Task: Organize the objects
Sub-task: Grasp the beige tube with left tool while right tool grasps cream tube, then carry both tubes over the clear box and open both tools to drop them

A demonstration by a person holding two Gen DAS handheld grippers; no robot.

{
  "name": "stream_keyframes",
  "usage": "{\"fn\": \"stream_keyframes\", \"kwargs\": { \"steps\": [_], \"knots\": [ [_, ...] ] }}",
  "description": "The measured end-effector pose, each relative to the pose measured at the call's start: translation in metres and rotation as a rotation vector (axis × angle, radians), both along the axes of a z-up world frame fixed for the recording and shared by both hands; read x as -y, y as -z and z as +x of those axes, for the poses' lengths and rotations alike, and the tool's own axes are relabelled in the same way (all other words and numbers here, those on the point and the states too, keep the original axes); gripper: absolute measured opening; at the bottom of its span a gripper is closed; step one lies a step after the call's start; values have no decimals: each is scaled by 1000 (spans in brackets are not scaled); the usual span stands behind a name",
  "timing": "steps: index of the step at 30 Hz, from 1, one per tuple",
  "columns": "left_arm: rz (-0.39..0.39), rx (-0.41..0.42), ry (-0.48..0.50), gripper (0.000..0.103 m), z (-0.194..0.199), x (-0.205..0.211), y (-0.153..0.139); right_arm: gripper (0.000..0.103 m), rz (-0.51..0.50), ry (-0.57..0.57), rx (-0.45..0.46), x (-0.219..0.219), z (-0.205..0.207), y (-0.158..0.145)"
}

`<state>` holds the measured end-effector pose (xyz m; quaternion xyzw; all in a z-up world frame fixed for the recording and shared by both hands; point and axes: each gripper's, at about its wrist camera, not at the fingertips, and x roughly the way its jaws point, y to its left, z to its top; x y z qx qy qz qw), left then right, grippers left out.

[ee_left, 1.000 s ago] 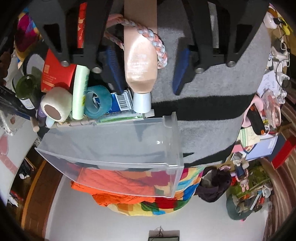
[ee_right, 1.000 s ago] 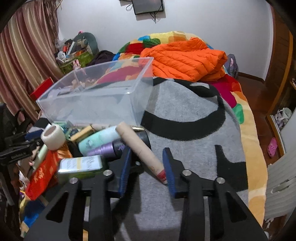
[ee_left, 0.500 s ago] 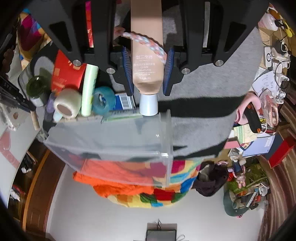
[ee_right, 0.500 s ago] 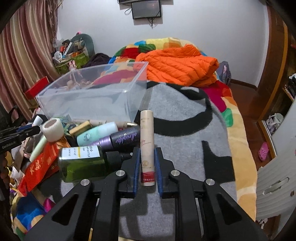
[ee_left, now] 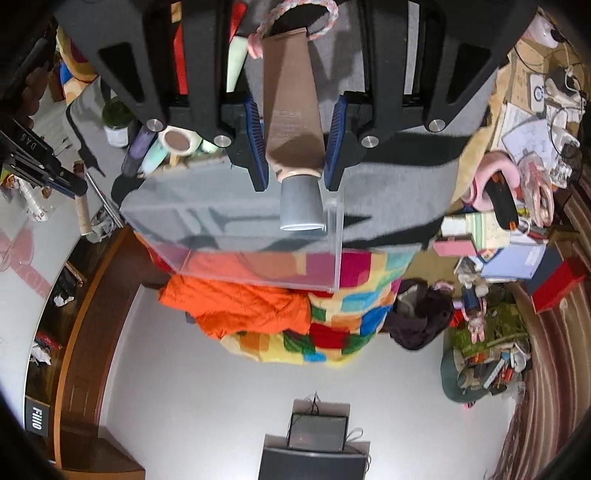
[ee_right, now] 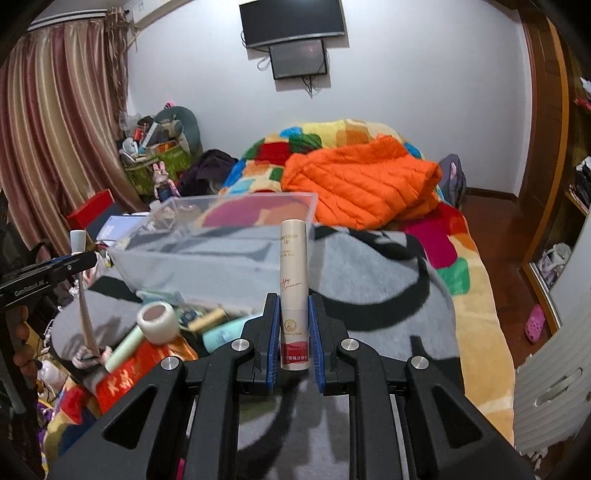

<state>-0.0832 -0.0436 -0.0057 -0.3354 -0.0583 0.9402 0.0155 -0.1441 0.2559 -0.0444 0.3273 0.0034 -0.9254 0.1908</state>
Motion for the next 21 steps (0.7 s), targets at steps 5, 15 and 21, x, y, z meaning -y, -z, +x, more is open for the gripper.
{"fn": "stream_keyframes", "kwargs": {
  "steps": [5,15,21],
  "knots": [
    [-14,-45,19,31,-5,-6,-20,14,-3,-24,-40,12,-7,-14],
    [17,-45,54,31,-42,-9,-46,14,-8,-81,-54,40,-45,-36],
    [20,-55,51,31,-72,-7,-66,14,6,-103,-28,53,-76,-40]
  ]
}}
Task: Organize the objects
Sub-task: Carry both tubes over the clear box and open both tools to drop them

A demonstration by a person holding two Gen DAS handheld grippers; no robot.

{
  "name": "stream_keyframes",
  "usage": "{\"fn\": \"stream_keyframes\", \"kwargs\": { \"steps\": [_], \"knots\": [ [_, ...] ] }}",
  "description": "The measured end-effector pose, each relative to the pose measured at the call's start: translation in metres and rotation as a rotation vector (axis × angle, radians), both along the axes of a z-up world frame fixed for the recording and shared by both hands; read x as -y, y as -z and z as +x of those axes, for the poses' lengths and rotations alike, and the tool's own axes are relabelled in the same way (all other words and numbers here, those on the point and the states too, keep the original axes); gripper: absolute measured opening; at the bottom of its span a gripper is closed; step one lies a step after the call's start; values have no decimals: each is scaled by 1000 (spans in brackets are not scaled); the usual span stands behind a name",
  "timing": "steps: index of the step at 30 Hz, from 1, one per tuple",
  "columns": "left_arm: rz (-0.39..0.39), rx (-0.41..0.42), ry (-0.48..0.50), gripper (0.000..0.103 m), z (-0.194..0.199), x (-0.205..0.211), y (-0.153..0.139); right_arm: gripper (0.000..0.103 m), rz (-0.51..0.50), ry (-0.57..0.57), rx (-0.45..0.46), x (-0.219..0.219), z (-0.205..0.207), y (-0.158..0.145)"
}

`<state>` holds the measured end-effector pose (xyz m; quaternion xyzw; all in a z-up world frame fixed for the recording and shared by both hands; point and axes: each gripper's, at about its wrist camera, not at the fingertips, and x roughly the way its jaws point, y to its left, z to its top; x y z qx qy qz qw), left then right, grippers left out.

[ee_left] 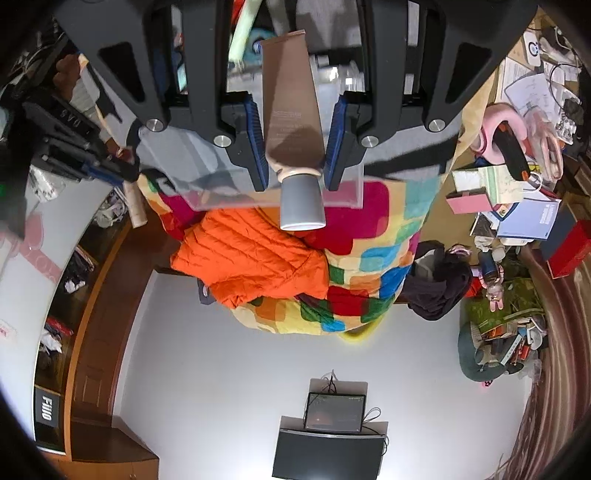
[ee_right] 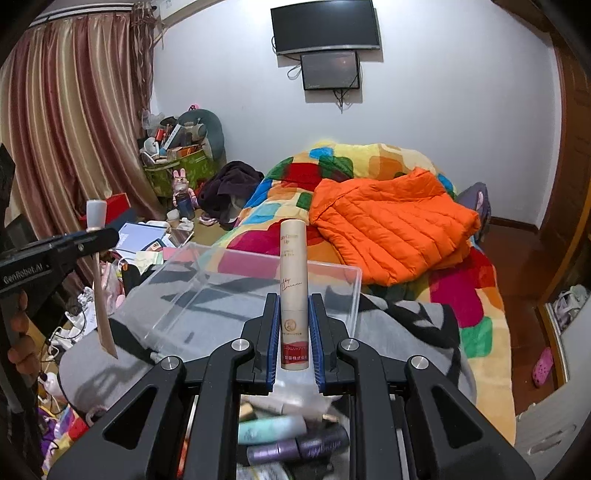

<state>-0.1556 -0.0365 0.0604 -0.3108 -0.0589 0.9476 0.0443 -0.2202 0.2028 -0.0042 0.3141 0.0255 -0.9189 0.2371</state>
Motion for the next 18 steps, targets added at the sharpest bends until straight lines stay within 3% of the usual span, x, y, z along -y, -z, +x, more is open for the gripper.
{"fn": "stream_keyframes", "kwargs": {
  "steps": [7,13,18],
  "knots": [
    [-11,25,-39,31,-45,3,1,14,25,4,78,10,-41,15],
    [-62,131,-43,31,-86,-2,35,14,64,-2,165,20,-64,44],
    [-53,220,-20,31,-104,-4,67,14,95,-24,202,29,-70,61]
  ]
}}
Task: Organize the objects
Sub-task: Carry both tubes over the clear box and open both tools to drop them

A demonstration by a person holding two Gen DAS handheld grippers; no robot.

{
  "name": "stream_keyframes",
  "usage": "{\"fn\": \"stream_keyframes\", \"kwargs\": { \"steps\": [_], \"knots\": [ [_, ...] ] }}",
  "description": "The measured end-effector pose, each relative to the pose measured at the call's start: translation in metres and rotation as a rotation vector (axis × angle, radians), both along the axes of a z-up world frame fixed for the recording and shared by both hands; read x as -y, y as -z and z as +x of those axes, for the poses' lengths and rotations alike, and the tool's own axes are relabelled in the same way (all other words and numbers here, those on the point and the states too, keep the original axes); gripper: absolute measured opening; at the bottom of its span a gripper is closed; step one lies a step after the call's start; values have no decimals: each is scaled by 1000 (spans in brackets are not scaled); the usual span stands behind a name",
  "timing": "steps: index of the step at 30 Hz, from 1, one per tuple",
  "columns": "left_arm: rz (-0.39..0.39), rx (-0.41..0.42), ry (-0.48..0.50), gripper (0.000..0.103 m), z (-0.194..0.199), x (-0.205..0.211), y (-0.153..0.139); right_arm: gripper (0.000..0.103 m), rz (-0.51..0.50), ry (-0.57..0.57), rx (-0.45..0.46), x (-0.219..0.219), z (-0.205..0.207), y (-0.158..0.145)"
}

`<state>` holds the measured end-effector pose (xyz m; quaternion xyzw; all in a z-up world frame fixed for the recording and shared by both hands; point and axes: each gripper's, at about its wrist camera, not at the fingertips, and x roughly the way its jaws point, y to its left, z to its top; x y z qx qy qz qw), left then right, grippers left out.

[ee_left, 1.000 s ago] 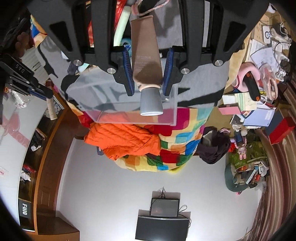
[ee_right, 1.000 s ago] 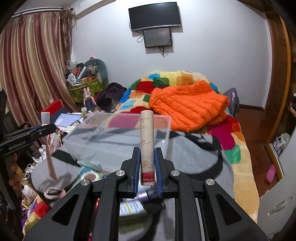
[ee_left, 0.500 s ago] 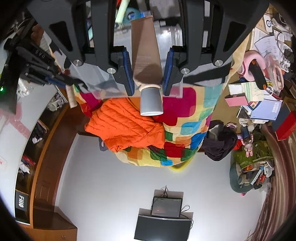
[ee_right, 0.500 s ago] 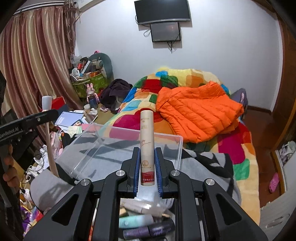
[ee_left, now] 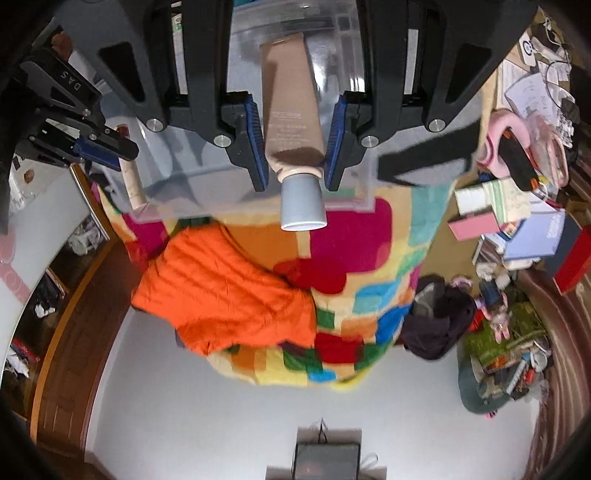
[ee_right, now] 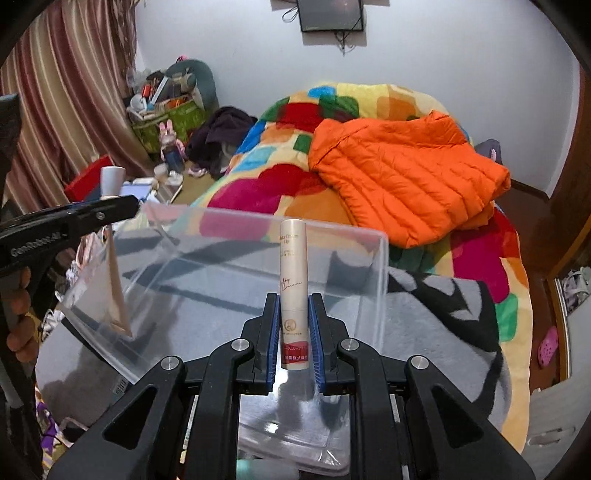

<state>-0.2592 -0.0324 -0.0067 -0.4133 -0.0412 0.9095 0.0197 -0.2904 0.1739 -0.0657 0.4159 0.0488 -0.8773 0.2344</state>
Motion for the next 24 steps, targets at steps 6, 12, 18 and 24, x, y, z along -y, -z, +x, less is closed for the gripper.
{"fn": "stream_keyframes", "kwargs": {
  "steps": [6,12,18,24],
  "knots": [
    [3,52,43,31,2,-9,23,14,34,-30,12,10,1,8],
    [43,56,76,55,16,-13,23,15,51,-33,3,12,5,10],
    [89,7,66,70,43,-9,8,26,55,-23,-64,9,23,-4],
    [136,-5,75,69,74,-4,-1,40,56,10,-147,-1,49,-19]
  ]
}}
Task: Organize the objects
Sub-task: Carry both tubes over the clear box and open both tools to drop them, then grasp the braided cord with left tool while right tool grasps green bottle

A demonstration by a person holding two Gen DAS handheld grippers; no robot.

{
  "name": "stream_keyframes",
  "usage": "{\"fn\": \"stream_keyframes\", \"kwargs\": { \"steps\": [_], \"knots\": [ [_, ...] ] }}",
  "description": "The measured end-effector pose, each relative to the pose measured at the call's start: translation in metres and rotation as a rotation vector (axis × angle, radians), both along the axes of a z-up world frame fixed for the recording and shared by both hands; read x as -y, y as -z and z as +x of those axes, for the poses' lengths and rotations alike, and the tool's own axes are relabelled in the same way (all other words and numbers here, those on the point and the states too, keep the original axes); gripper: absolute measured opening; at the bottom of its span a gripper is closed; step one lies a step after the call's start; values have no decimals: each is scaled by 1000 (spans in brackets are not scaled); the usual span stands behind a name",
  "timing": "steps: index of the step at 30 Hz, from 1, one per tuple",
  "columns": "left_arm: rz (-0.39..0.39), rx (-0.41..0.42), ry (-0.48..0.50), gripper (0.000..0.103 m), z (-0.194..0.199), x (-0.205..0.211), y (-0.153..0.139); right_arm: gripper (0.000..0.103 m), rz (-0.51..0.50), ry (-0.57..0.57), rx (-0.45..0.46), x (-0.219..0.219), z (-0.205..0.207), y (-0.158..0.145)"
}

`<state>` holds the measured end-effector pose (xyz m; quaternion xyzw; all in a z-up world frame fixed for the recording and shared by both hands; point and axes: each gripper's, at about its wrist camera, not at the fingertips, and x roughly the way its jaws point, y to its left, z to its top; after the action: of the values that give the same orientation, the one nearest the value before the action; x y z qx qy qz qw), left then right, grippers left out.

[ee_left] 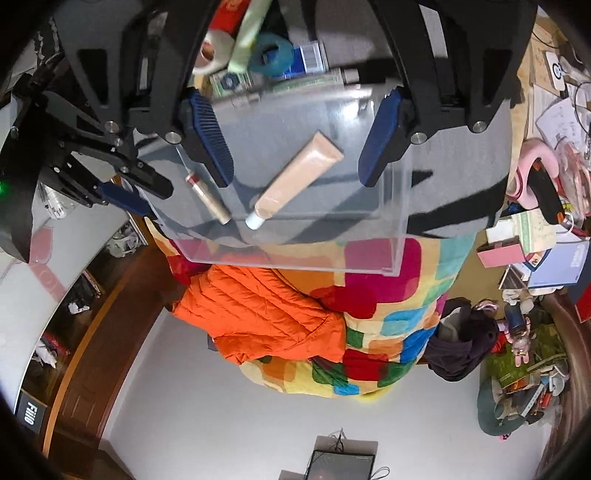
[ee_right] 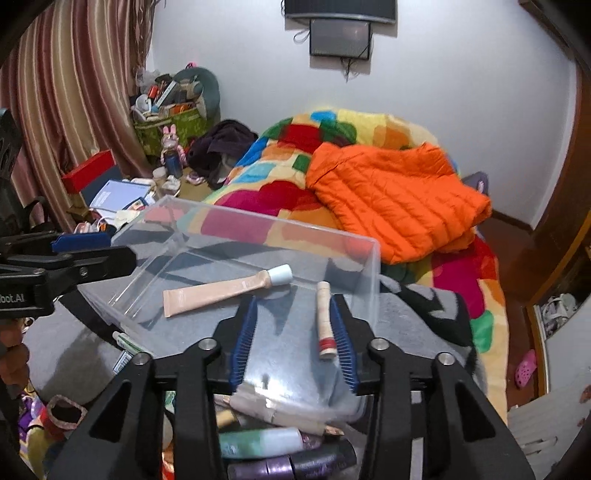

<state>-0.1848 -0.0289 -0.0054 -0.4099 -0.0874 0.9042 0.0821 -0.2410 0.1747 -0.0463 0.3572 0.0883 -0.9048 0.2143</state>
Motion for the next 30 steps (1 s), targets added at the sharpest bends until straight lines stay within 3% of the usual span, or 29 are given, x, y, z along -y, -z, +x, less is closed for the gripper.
{"fn": "stream_keyframes", "kwargs": {
  "steps": [6,13,19,30],
  "knots": [
    [-90,-69,-20,69,40,-9,-8,47,-22,14,-30,-12,29,-7],
    [-54,-73,-31,71,77,-3,-2,58,-16,28,-70,-25,67,-9],
    [-120,-101,-47,78,111,-6,12,67,-29,49,-77,-40,98,0],
    [-141,22,-51,79,158,11,60,70,16,57,-4,-43,140,42]
  ]
}}
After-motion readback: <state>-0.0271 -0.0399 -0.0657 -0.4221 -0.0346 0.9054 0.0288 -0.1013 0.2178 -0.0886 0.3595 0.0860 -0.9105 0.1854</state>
